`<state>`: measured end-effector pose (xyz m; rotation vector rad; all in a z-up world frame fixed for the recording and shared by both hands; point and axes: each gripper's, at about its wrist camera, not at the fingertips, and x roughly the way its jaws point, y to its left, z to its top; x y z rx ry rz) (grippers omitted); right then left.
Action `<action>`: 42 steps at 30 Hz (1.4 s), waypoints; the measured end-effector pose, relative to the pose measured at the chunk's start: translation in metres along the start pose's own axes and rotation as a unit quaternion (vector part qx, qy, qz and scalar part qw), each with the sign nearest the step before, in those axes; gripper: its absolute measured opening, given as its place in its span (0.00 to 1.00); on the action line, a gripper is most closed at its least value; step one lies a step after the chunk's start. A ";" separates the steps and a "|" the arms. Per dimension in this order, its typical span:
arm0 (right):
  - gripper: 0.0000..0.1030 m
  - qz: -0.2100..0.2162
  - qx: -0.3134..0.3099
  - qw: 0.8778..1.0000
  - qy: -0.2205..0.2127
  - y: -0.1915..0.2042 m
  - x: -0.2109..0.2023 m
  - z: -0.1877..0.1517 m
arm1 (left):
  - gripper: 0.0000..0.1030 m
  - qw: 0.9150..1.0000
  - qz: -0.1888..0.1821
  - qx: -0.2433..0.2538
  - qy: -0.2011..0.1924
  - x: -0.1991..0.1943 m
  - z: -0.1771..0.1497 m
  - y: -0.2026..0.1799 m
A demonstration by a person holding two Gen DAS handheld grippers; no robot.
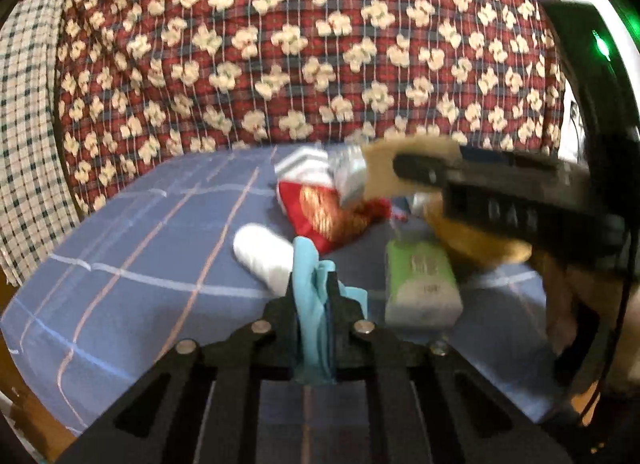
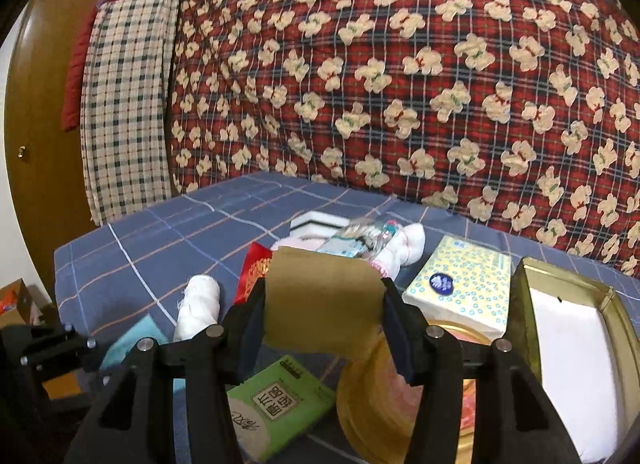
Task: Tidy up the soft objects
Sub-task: 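Lift the teal cloth and tan sponge and carry both toward the gold tray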
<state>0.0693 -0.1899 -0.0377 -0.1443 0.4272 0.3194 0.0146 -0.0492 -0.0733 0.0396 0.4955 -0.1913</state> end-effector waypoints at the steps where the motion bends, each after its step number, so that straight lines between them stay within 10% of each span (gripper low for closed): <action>1: 0.54 -0.001 0.001 1.000 -0.006 -0.001 -0.001 0.000 | 0.07 1.000 0.000 -0.002 -0.004 0.001 0.004 -0.001; 42: 0.55 -0.071 0.037 0.995 -0.064 -0.037 -0.004 0.005 | 0.07 0.998 -0.009 -0.039 -0.055 0.052 0.075 -0.032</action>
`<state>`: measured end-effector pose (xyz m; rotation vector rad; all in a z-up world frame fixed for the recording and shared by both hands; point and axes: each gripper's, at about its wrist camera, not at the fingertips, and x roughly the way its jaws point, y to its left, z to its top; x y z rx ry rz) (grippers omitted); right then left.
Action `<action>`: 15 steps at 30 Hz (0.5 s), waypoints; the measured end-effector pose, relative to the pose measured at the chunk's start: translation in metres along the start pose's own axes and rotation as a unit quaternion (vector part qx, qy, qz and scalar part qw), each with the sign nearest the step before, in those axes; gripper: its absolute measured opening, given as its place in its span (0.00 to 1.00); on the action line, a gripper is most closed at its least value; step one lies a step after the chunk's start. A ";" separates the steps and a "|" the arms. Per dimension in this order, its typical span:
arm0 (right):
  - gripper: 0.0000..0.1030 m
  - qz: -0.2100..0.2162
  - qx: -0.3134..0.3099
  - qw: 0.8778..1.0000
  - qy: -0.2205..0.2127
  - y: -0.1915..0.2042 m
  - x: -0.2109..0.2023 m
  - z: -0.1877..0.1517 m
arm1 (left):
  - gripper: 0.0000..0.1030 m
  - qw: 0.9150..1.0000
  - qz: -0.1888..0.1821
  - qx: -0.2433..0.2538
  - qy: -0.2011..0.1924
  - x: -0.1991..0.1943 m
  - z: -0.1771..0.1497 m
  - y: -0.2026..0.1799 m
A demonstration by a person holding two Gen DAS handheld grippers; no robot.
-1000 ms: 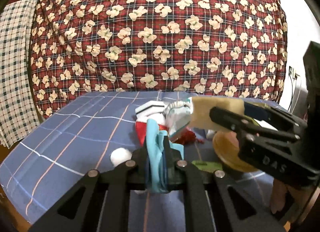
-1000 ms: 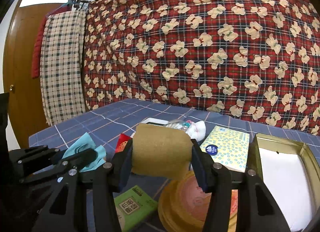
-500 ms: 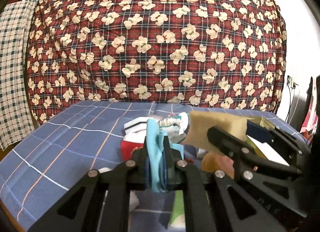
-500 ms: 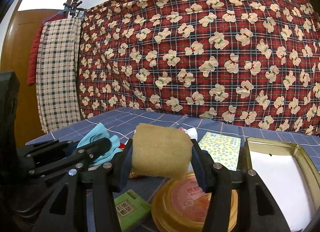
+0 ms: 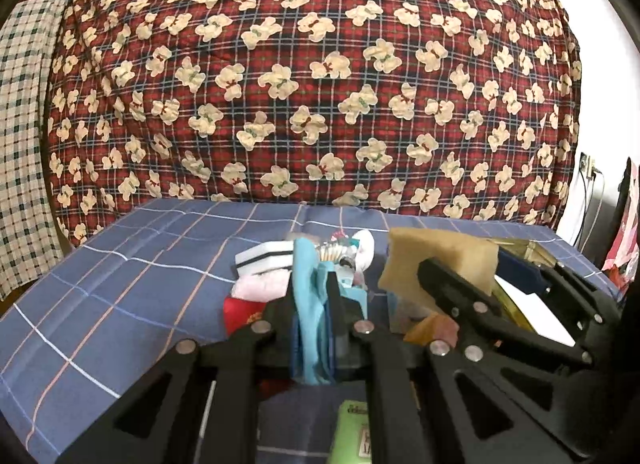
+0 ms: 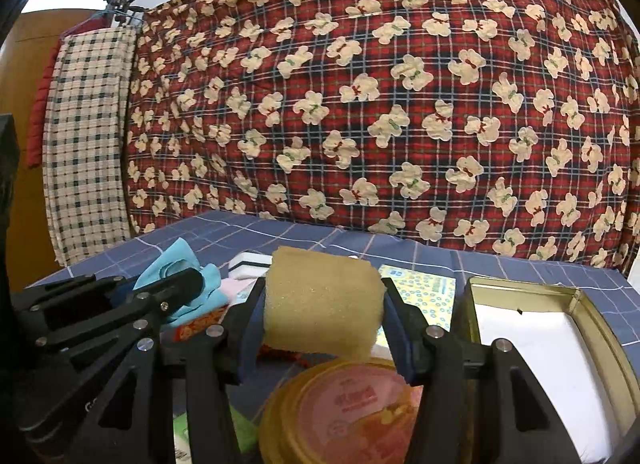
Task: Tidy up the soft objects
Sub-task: 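Lift the teal cloth and tan sponge and carry both toward the gold tray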
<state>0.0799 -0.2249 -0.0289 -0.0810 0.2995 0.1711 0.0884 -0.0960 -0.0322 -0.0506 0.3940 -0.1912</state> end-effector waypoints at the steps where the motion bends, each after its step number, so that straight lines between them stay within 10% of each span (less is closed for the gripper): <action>1: 0.55 -0.004 0.001 1.000 0.000 -0.001 0.001 0.000 | 0.07 1.000 0.000 0.000 0.001 0.003 0.002 -0.001; 15: 0.55 -0.046 0.018 0.999 0.013 -0.012 0.008 0.001 | 0.07 1.000 -0.003 -0.009 0.011 0.024 0.004 -0.008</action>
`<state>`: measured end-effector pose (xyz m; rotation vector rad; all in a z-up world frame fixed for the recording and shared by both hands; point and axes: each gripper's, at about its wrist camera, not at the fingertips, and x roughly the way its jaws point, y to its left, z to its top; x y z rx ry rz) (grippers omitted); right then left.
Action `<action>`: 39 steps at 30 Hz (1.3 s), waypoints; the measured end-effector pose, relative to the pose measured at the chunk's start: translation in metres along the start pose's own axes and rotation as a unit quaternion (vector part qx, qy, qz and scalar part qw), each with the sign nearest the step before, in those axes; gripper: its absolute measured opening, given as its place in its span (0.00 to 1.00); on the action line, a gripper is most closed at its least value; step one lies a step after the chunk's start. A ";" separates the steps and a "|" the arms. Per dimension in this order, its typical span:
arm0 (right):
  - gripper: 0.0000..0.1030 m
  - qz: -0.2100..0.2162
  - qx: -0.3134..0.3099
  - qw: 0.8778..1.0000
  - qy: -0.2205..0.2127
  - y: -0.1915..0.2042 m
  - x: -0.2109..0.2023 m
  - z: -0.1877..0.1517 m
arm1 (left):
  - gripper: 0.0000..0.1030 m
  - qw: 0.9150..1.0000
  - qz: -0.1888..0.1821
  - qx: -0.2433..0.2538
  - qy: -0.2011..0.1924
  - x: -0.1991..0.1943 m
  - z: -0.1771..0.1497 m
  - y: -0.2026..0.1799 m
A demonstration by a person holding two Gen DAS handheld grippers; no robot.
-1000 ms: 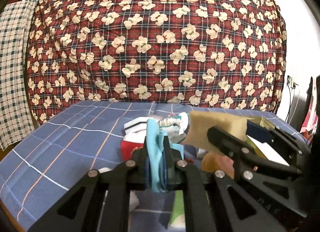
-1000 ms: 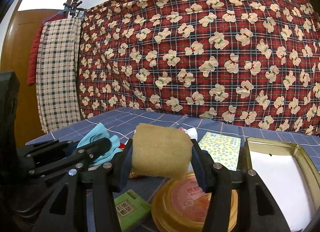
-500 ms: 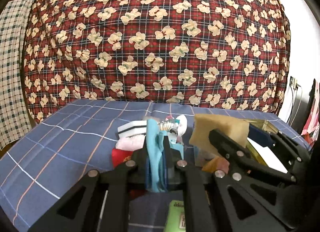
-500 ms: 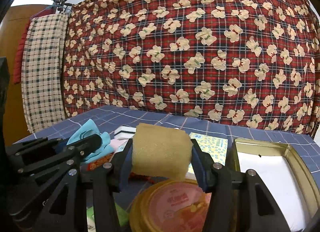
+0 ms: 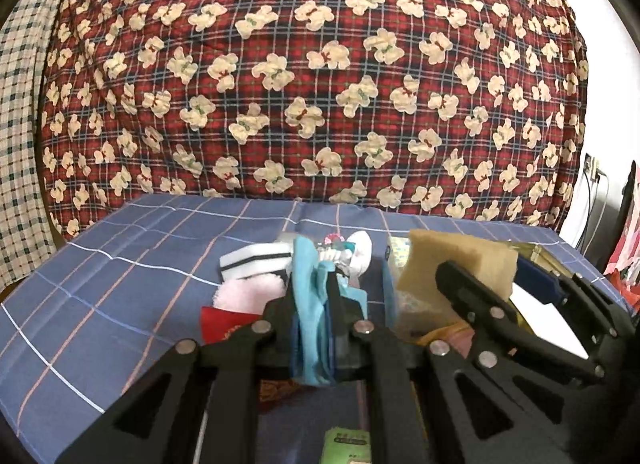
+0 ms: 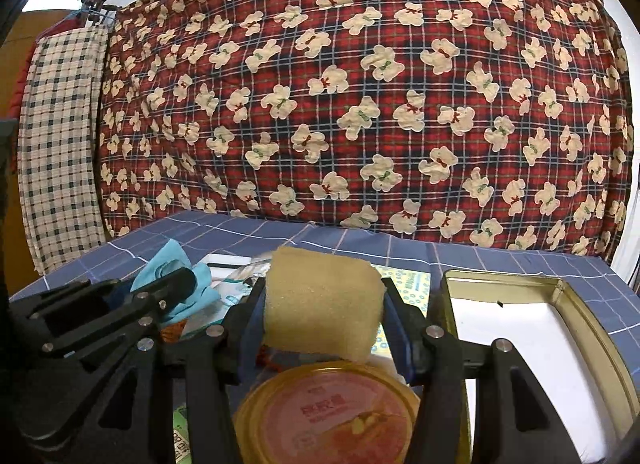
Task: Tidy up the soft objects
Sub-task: 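Lift the teal cloth and tan sponge and carry both toward the gold tray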
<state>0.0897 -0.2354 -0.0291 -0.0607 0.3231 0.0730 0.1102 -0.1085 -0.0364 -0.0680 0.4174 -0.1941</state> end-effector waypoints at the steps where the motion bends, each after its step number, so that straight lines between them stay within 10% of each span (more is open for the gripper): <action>1: 0.55 -0.003 0.001 1.000 0.000 -0.001 0.000 0.000 | 0.07 1.000 -0.001 -0.001 -0.002 0.000 0.000 -0.001; 39: 0.55 -0.021 0.049 0.999 -0.003 -0.045 -0.029 0.009 | 0.07 0.998 -0.055 -0.011 0.013 0.001 0.023 -0.045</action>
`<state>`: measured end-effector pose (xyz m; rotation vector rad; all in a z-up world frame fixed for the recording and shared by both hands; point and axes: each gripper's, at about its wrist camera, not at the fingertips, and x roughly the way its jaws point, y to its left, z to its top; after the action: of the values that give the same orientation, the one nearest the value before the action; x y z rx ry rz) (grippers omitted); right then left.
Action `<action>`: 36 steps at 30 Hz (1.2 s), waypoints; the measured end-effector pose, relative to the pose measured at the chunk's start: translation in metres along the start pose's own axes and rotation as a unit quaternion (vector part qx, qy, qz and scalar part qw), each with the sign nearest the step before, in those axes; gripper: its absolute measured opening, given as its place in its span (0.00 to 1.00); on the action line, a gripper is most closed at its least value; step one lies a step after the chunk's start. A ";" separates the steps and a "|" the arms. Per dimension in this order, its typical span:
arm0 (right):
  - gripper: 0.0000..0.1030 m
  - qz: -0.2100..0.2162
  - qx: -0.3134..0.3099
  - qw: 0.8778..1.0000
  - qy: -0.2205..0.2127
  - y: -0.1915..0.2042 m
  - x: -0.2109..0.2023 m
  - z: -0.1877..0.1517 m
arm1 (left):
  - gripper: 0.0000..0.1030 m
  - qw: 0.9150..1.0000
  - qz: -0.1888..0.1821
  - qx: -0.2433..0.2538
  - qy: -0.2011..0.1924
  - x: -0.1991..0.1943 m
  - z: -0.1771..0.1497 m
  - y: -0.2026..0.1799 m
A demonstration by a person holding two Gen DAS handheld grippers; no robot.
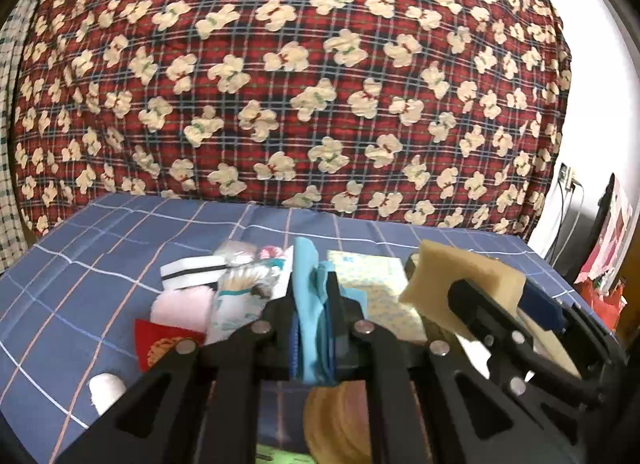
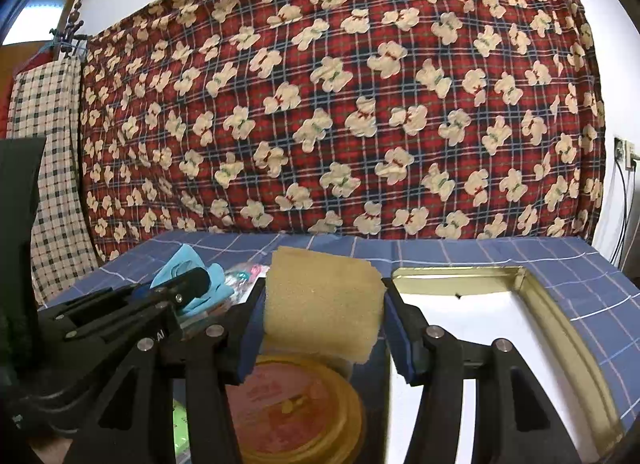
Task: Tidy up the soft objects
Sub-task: 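Lift the teal cloth and tan sponge and carry both toward the gold tray, then lower both into the gold tray and open the left and right tools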
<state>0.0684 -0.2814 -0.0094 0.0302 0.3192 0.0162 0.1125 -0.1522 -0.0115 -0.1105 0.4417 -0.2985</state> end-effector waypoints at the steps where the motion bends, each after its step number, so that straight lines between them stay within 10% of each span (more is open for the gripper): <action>1: 0.55 -0.002 0.001 1.000 -0.002 -0.003 -0.002 0.002 | 0.07 1.000 -0.004 0.002 0.001 0.001 0.000 -0.004; 36: 0.55 -0.068 0.045 0.996 0.045 -0.140 -0.003 0.014 | 0.07 0.990 -0.102 0.069 0.063 0.034 0.000 -0.136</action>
<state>0.0720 -0.4214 0.0006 0.0977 0.4115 -0.1321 0.1067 -0.2917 -0.0026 -0.0012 0.5348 -0.5375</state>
